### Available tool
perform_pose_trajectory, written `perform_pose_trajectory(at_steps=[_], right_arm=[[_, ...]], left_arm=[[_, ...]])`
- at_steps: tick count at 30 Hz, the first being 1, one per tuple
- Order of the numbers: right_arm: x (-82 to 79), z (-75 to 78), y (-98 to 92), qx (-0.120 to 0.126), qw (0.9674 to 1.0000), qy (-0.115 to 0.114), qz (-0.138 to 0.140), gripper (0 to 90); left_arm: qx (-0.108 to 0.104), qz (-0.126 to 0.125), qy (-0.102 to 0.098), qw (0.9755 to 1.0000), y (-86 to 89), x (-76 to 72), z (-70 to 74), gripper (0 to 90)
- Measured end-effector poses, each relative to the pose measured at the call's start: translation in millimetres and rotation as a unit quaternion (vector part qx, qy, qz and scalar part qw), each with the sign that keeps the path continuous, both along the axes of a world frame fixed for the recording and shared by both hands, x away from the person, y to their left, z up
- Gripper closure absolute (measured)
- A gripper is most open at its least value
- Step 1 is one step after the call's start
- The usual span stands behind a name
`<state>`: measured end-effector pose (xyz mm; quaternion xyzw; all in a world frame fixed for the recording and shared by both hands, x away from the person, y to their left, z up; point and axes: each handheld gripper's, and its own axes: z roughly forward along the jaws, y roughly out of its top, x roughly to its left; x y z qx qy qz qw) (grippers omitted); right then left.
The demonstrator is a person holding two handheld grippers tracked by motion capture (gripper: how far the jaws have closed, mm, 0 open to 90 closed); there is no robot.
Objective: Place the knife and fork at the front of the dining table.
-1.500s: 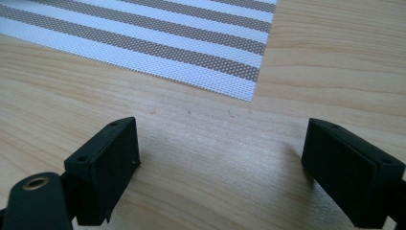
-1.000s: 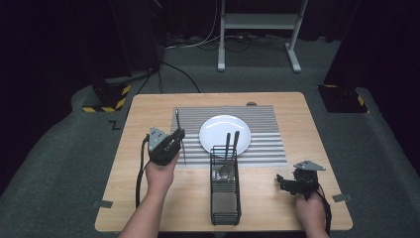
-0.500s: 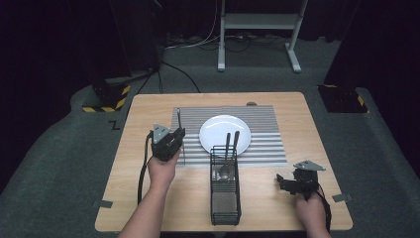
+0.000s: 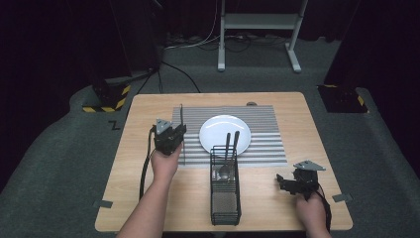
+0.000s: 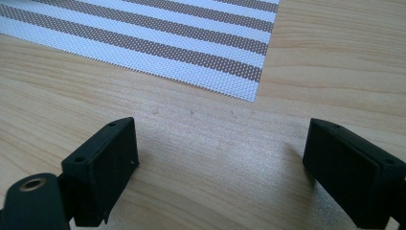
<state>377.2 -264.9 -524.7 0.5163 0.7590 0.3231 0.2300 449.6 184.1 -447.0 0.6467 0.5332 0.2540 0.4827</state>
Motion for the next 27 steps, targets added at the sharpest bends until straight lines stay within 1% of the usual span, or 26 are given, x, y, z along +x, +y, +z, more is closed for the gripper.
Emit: perform_pose_trajectory(at_steps=[2,4,6,7,10,13,18,27], right_arm=[[0.0,0.0,0.0,0.0,1.0,0.0,0.0,11.5],[-0.1,0.0,-0.1,0.0,1.0,0.0,0.001,11.5],[-0.3,-0.1,-0.1,0.0,1.0,0.0,0.002,11.5],[-0.3,-0.1,-0.1,0.001,1.0,0.0,0.002,11.5],[-0.4,-0.1,0.0,0.001,1.0,0.0,0.002,11.6],[-0.5,-0.1,0.1,0.001,1.0,0.0,0.003,11.5],[-0.5,0.0,0.1,0.0,1.0,0.0,0.004,11.5],[-0.5,-0.1,0.3,0.0,1.0,0.0,0.006,11.5]], left_arm=[[0.0,0.006,0.009,0.9999,-2.9,5.6,-1.5,81.9],[0.005,0.014,0.015,0.9998,-5.4,10.3,-2.9,82.0],[0.006,0.017,0.021,0.9996,-8.5,14.5,-4.5,82.0],[0.01,0.018,0.023,0.9995,-9.2,16.5,-5.2,82.1],[0.013,0.02,0.03,0.9993,-11.9,21.8,-7.7,82.1],[0.01,0.024,0.036,0.999,-12.9,26.9,-11.1,82.2],[0.003,0.035,0.051,0.9981,-12.9,36.7,-17.9,82.2],[-0.005,0.052,0.068,0.9963,-12.4,47.3,-28.2,82.1]])
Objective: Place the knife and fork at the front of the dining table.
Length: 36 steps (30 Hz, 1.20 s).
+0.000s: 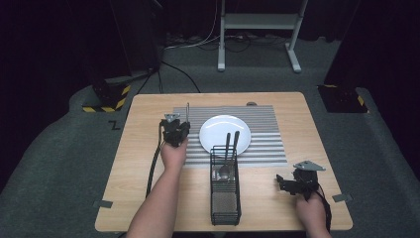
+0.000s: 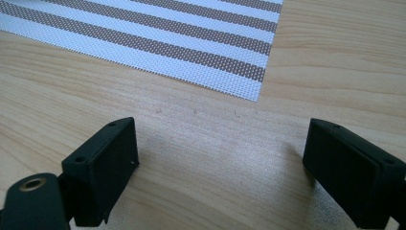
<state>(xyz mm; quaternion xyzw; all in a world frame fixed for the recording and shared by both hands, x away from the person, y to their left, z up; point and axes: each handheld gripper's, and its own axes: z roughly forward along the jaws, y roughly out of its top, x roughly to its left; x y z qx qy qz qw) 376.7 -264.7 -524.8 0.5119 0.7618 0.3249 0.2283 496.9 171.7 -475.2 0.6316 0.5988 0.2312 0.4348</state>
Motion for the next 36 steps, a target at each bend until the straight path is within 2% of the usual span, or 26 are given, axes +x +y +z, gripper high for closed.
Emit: perform_pose_trajectory(at_steps=[8,19,25,36], right_arm=[[0.0,0.0,0.0,0.0,1.0,0.0,0.0,11.5],[0.1,0.0,0.0,-0.001,1.0,-0.001,0.002,11.6],[0.0,0.0,0.0,-0.001,1.0,-0.001,0.002,11.8],[-0.1,0.1,0.1,-0.001,1.0,0.0,0.004,11.8]], left_arm=[[-0.004,0.01,0.017,0.9998,0.7,7.5,-6.7,82.1],[-0.025,0.028,0.042,0.9984,5.0,16.4,-15.8,82.2],[-0.028,0.034,0.044,0.998,3.5,18.7,-20.2,82.3],[-0.021,0.042,0.045,0.9979,-0.3,19.8,-24.2,82.4]])
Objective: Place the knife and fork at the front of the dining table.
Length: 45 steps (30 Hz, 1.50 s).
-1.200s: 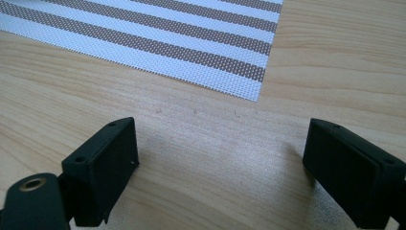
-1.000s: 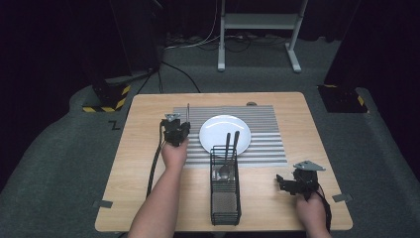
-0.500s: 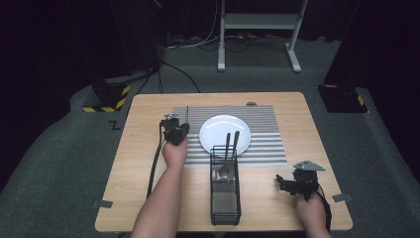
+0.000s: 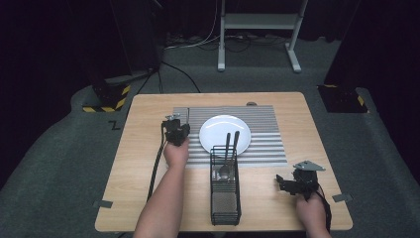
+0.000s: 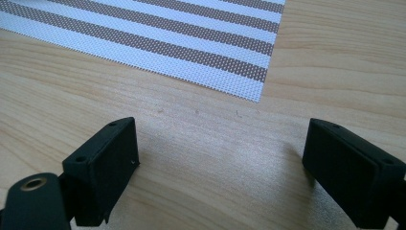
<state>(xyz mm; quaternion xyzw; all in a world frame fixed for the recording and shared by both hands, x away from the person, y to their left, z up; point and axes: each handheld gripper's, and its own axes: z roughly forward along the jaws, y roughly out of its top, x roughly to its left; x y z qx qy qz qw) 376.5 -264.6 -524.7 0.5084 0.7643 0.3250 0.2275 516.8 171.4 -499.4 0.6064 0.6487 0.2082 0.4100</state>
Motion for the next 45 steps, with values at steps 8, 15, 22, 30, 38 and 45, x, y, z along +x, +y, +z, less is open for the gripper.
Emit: perform_pose_trajectory(at_steps=[8,15,22,30,38,45], right_arm=[[-0.3,0.0,0.1,0.0,1.0,0.0,0.001,11.9],[-0.6,0.1,0.3,0.001,1.0,0.001,0.001,11.9],[-0.5,0.0,0.2,0.0,1.0,0.0,0.002,12.1],[-0.6,0.1,0.3,0.0,1.0,0.0,0.003,12.1],[-0.6,0.1,0.4,0.0,1.0,0.0,0.004,12.1],[-0.6,0.0,0.4,0.001,1.0,0.0,0.005,12.1]], left_arm=[[-0.003,0.009,0.008,0.9999,2.7,1.4,-1.4,82.4],[-0.011,0.019,0.022,0.9995,4.0,5.5,-7.1,82.2],[-0.011,0.022,0.041,0.9989,5.7,8.7,-14.0,82.3],[-0.02,0.024,0.043,0.9986,7.8,8.8,-12.7,81.3],[-0.015,0.029,0.015,0.9993,9.0,4.3,-1.3,64.8],[0.006,0.023,0.009,0.9997,12.5,-4.8,2.6,67.4]])
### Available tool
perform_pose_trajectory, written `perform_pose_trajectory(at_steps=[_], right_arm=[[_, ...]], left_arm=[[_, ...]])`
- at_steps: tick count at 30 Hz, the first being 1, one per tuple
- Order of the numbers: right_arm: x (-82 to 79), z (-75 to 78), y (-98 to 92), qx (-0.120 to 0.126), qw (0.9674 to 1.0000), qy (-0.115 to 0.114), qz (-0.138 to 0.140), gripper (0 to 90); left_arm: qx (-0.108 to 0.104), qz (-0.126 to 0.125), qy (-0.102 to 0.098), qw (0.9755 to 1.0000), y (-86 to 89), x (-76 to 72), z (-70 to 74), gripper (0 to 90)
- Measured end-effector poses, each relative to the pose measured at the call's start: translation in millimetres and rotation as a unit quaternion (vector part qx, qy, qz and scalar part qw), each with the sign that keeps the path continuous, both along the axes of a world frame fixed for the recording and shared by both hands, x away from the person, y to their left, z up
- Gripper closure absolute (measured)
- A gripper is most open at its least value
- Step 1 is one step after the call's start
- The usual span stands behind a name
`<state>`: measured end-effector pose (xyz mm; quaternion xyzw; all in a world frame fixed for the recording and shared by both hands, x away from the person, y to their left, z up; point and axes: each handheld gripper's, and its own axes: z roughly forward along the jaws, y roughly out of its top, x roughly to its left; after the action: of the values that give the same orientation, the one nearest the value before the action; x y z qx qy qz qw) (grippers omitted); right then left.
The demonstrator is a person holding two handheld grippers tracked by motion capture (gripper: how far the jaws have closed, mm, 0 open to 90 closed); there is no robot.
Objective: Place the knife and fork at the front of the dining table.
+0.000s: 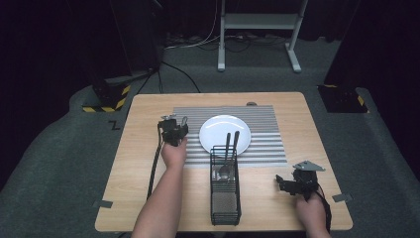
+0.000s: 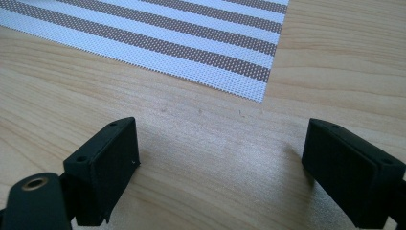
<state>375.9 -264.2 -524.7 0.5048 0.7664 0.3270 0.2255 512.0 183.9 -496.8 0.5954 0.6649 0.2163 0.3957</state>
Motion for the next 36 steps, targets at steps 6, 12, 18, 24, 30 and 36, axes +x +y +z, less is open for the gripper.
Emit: perform_pose_trajectory(at_steps=[6,12,18,24,30,36], right_arm=[[0.0,0.0,0.0,0.0,1.0,0.0,0.0,12.1],[0.0,0.0,0.0,0.0,1.0,0.0,0.0,12.1],[0.0,0.0,0.0,0.0,1.0,0.0,0.0,12.1],[0.0,0.0,0.1,0.0,1.0,0.0,0.001,12.1],[0.0,0.0,0.1,0.0,1.0,0.0,0.0,12.1],[-0.1,0.0,0.2,0.0,1.0,0.0,0.0,12.2]], left_arm=[[0.053,-0.008,0.003,0.9986,5.3,-13.8,-0.8,71.7],[0.069,-0.019,0.004,0.9974,12.8,-36.3,-7.9,72.0],[0.09,-0.037,-0.001,0.9953,13.2,-62.4,-14.2,67.4],[0.117,-0.054,-0.012,0.9916,16.5,-88.6,-12.6,65.5],[0.129,-0.073,-0.013,0.9888,23.9,-117.1,-16.3,59.7],[0.135,-0.086,-0.008,0.987,33.5,-144.3,-21.4,50.8]])
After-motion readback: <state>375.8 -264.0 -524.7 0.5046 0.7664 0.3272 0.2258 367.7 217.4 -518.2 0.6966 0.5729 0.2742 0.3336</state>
